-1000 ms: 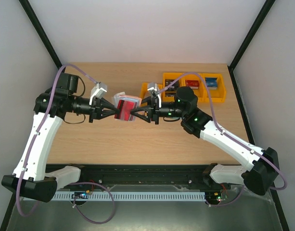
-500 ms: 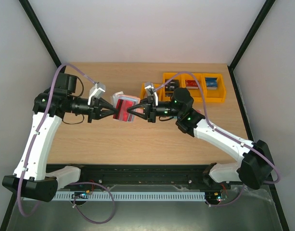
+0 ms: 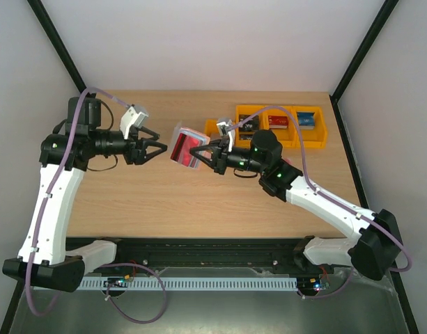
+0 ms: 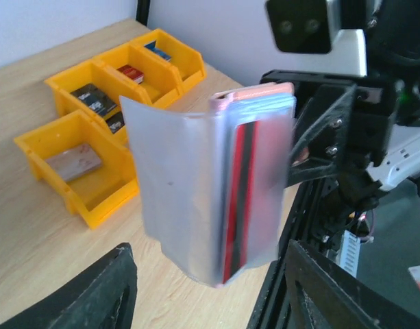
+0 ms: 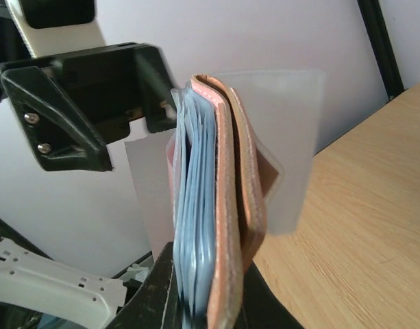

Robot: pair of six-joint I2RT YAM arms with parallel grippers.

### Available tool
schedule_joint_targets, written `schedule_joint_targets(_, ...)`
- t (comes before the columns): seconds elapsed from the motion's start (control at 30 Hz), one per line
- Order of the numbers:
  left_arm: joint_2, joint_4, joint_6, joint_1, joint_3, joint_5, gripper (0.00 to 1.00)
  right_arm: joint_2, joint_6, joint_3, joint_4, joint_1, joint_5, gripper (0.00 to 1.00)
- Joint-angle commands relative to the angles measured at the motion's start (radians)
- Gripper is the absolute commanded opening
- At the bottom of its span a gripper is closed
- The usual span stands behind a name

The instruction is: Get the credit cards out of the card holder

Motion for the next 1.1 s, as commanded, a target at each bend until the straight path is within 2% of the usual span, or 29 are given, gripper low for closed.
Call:
schedule_joint_targets(0.0, -0.013, -0.031, 0.006, -0.001, -0.008, 0.146, 0.50, -0.022, -0.016, 0.037, -0.005, 0.001, 0.058, 0.02)
schedule_joint_targets(0.03, -0.016, -0.025, -0.002, -0.005, -0.037, 0.166, 0.42, -0.020, -0.016, 0.041, -0.006, 0.001, 0.057, 0.02)
schedule_joint_targets(0.1, -0.020, -0.001, -0.028, -0.015, -0.069, 0.166, 0.33, -0.018, -0.017, 0.045, -0.006, 0.001, 0.056, 0.02)
schedule_joint_targets(0.2, -0.022, 0.013, -0.039, -0.034, -0.088, 0.166, 0.26, -0.017, -0.013, 0.048, -0.007, 0.000, 0.051, 0.02)
schedule_joint_targets(0.3, -0.020, 0.034, -0.059, -0.047, -0.105, 0.192, 0.29, -0.012, -0.008, 0.048, -0.004, 0.001, 0.037, 0.02)
schedule_joint_targets(0.47, -0.015, 0.106, -0.136, -0.051, -0.124, 0.064, 0.31, -0.007, 0.002, 0.047, 0.019, 0.001, -0.007, 0.02)
schedule_joint_targets(0.53, -0.012, 0.112, -0.139, -0.055, -0.137, 0.077, 0.31, -0.005, 0.005, 0.047, 0.020, 0.001, -0.008, 0.02)
schedule_joint_targets(0.9, -0.001, 0.083, -0.106, -0.100, -0.154, 0.142, 0.22, 0.001, 0.004, 0.053, 0.023, 0.001, -0.020, 0.02)
schedule_joint_targets(1.0, 0.002, 0.088, -0.095, -0.115, -0.161, 0.101, 0.15, 0.002, 0.008, 0.052, 0.039, 0.000, -0.024, 0.02)
schedule_joint_targets(1.07, 0.005, 0.096, -0.097, -0.121, -0.169, 0.094, 0.15, 0.006, 0.017, 0.054, 0.054, 0.001, -0.028, 0.02)
